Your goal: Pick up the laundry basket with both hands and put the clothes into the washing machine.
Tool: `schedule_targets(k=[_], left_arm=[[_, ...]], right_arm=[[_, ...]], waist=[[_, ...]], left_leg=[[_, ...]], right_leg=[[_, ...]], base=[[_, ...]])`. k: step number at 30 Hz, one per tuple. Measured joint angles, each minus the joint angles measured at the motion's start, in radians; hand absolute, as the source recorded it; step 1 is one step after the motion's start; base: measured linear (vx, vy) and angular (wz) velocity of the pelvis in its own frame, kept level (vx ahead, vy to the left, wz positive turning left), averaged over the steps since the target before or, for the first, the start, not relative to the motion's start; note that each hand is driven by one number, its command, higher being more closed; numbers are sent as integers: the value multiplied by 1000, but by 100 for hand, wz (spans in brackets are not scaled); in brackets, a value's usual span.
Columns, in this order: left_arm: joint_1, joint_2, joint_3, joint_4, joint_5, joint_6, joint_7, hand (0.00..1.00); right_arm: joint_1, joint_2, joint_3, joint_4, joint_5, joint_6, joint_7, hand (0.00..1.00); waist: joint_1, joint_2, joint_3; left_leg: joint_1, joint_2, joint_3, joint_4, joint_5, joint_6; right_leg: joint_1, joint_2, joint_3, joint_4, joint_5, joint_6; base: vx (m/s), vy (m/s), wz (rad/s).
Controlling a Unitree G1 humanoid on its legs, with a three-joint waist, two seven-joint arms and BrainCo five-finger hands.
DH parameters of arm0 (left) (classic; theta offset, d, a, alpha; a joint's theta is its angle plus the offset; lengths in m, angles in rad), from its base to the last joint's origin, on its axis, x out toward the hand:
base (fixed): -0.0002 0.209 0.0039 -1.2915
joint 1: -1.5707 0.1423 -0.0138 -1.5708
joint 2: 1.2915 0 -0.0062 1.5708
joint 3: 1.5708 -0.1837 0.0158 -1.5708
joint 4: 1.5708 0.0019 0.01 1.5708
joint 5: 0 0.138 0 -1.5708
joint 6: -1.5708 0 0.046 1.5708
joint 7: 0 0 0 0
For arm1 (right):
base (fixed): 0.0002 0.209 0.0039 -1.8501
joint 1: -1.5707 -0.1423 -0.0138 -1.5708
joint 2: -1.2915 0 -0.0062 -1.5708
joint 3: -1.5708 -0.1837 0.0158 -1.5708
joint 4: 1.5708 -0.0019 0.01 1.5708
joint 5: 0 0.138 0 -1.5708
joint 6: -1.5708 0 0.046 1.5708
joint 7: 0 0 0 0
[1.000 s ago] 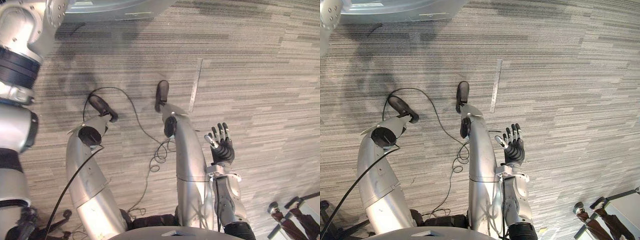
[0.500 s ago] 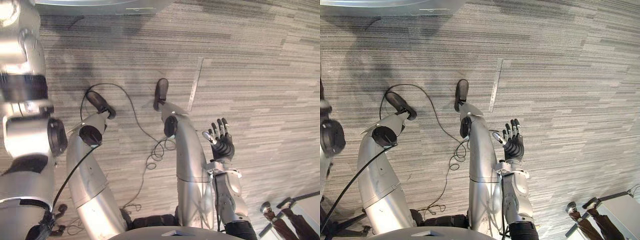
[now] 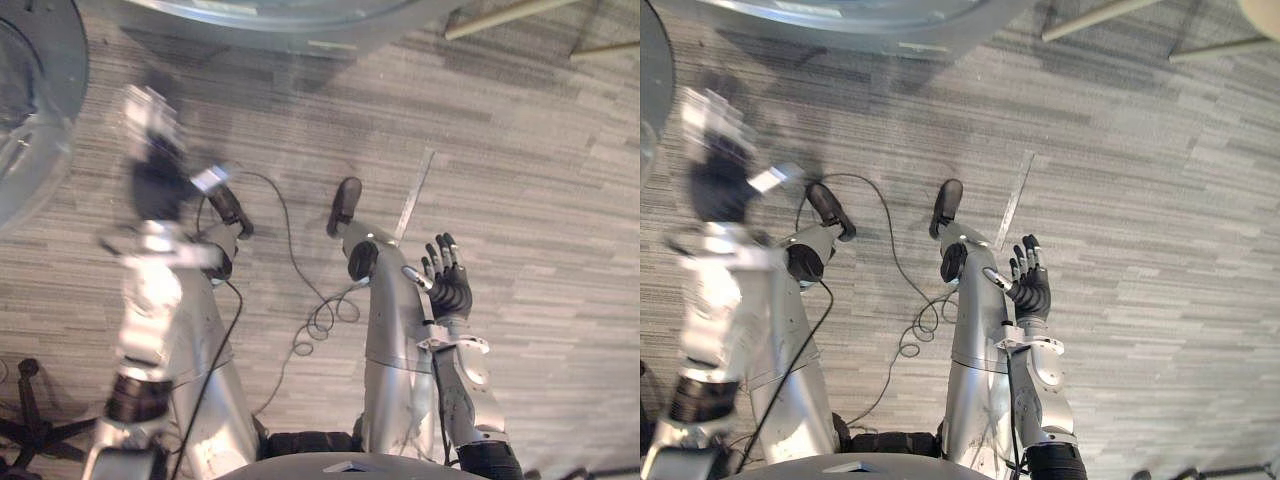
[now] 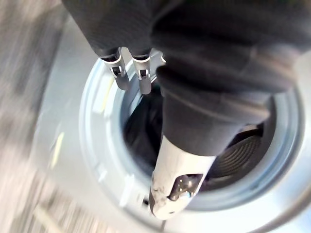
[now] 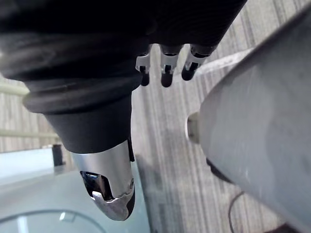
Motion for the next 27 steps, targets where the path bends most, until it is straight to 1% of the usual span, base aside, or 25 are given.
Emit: schedule_targets(k=[1, 2, 3, 4, 5, 7, 8, 10, 11, 12, 13, 14, 15, 16, 17, 18, 19, 20, 21, 22, 23, 24, 25, 26, 27], left_arm=[[30, -16, -48, 6, -24, 0, -31, 0], [67, -36, -122, 24, -61, 2, -79, 0], [101, -60, -199, 60, -105, 7, -135, 0], [117, -72, -249, 110, -139, 17, -178, 0], [120, -81, -265, 134, -150, 22, -191, 0], [128, -91, -285, 214, -172, 38, -218, 0], [127, -91, -291, 236, -175, 41, -219, 0], [131, -86, -310, 280, -179, 53, -231, 0], [135, -85, -310, 287, -179, 54, -233, 0], [145, -81, -307, 296, -179, 55, -233, 0], [157, -80, -300, 307, -179, 54, -233, 0], [158, -80, -297, 308, -179, 51, -233, 0], [153, -80, -292, 309, -176, 36, -231, 0], [147, -81, -286, 312, -175, 30, -231, 0], [141, -83, -272, 328, -166, 9, -231, 0], [151, -83, -260, 350, -165, -5, -230, 0], [158, -83, -254, 358, -166, -6, -228, 0], [180, -82, -242, 360, -164, -7, -224, 0], [196, -90, -211, 369, -156, -9, -214, 0], [204, -110, -193, 382, -147, -8, -209, 0], [217, -125, -181, 389, -146, -8, -209, 0], [248, -145, -137, 385, -146, -9, -209, 0], [255, -151, -121, 385, -147, -10, -208, 0], [271, -150, -81, 384, -147, -10, -203, 0], [289, -147, -53, 384, -145, -10, -190, 0]], right_arm=[[-10, 0, 7, 13, -5, 0, 0, 0], [-21, 0, 14, 32, -27, 1, 0, 0], [-41, -4, 24, 71, -42, 2, 1, 0], [-65, -4, 25, 122, -62, 12, 1, 0], [-71, -3, 26, 142, -70, 17, 1, 0], [-93, 0, 27, 245, -86, 39, -1, 0], [-93, 0, 27, 271, -92, 43, -2, 0], [-87, 4, 21, 374, -110, 57, -5, 0], [-82, 6, 21, 406, -114, 63, -5, 0], [-73, 13, 23, 453, -116, 72, -8, 0], [-40, 28, 24, 495, -116, 86, -21, 0], [-29, 37, 25, 505, -116, 87, -23, 0], [-18, 50, 26, 526, -116, 88, -25, 0], [-18, 57, 31, 534, -116, 88, -25, 0], [-23, 70, 45, 561, -117, 86, -22, 0], [-21, 86, 45, 593, -118, 86, -20, 0], [-17, 91, 47, 606, -118, 87, -18, 0], [5, 104, 47, 635, -118, 87, -14, 0], [17, 111, 42, 653, -118, 89, -11, 0], [26, 114, 38, 665, -118, 91, -10, 0], [34, 111, 32, 672, -118, 93, -9, 0], [55, 113, 19, 688, -118, 105, -2, 0], [53, 113, 16, 696, -118, 107, -1, 0], [39, 113, 15, 703, -118, 106, -1, 0], [12, 112, 15, 716, -118, 107, -1, 0]], waist=[[1, 1, 0], [5, 1, -1], [11, 3, -2], [18, 4, -2], [20, 5, -3], [21, 11, -5], [21, 20, -10], [17, 47, -33], [17, 55, -47], [17, 62, -87], [13, 78, -163], [11, 83, -186], [6, 86, -217], [6, 81, -227], [-1, 77, -245], [-7, 70, -283], [-9, 63, -302], [-6, 43, -349], [0, 31, -378], [9, 33, -396], [19, 31, -406], [45, 4, -426], [60, -5, -434], [79, -8, -441], [80, -4, -439]], left_leg=[[14, -5, -2, -4, 0, 0], [40, -17, -2, -12, 1, -2], [81, -26, -2, -20, 0, -3], [137, -39, -1, -29, -1, -5], [165, -47, -2, -34, -2, -6], [301, -65, -7, -56, -11, -18], [336, -69, -9, -66, -11, -18], [499, -100, -3, -148, -9, -19], [542, -105, 5, -171, -8, -18], [590, -110, 21, -206, -6, -18], [657, -118, 44, -252, -4, -21], [683, -120, 53, -267, -5, -20], [736, -119, 66, -298, -11, -9], [767, -119, 83, -319, -4, 4], [819, -121, 91, -353, 8, 19], [856, -130, 87, -394, 23, 12], [869, -137, 80, -413, 34, 9], [871, -159, 64, -443, 59, 2], [867, -188, 38, -474, 102, -13], [873, -200, 20, -521, 139, -11], [883, -205, 11, -556, 166, -10], [900, -230, 3, -620, 215, -11], [893, -235, -1, -631, 232, -9], [865, -235, -16, -643, 261, -10], [830, -234, -40, -644, 293, -9]], right_leg=[[14, -3, -1, 2, -7, -4], [36, -13, -2, 7, -16, -6], [73, -21, -2, 12, -26, -1], [123, -34, -4, 21, -42, -4], [150, -40, -5, 25, -48, 1], [294, -54, -16, 10, -74, 5], [336, -55, -23, -4, -74, 8], [512, -57, -41, -102, -53, 25], [557, -55, -43, -135, -42, 30], [607, -49, -43, -187, -20, 35], [678, -40, -42, -270, 17, 42], [705, -38, -40, -297, 30, 46], [755, -30, -38, -324, 55, 47], [760, -35, -41, -269, 41, 24], [764, -41, -37, -89, 14, 0], [778, -40, -28, 78, 7, 3], [792, -34, -14, 124, 12, 4], [841, -12, 32, 140, 27, 22], [861, 14, 64, 90, -1, 55], [887, 32, 75, 40, -22, 79], [921, 40, 78, -14, -54, 87], [1000, 47, 85, -151, -136, 72], [1018, 57, 93, -201, -158, 66], [1035, 70, 99, -282, -183, 49], [1046, 81, 87, -333, -202, 40]], base=[[-19, -24, 25], [-29, -45, 28], [-25, -48, 36], [-32, -74, 32], [-14, -80, 34], [2, -93, 26], [26, -53, 23], [85, 3, 17], [107, 37, -4], [159, 96, -22], [164, 103, -27], [210, 126, -32], [137, 66, -25], [122, 24, -22], [73, -59, -5], [81, -118, 7], [78, -135, 32], [87, -176, 49], [85, -167, 63], [82, -164, 58], [70, -209, 66], [39, -163, 51], [-8, -256, 41], [-82, -203, 24], [-117, -239, 25]])
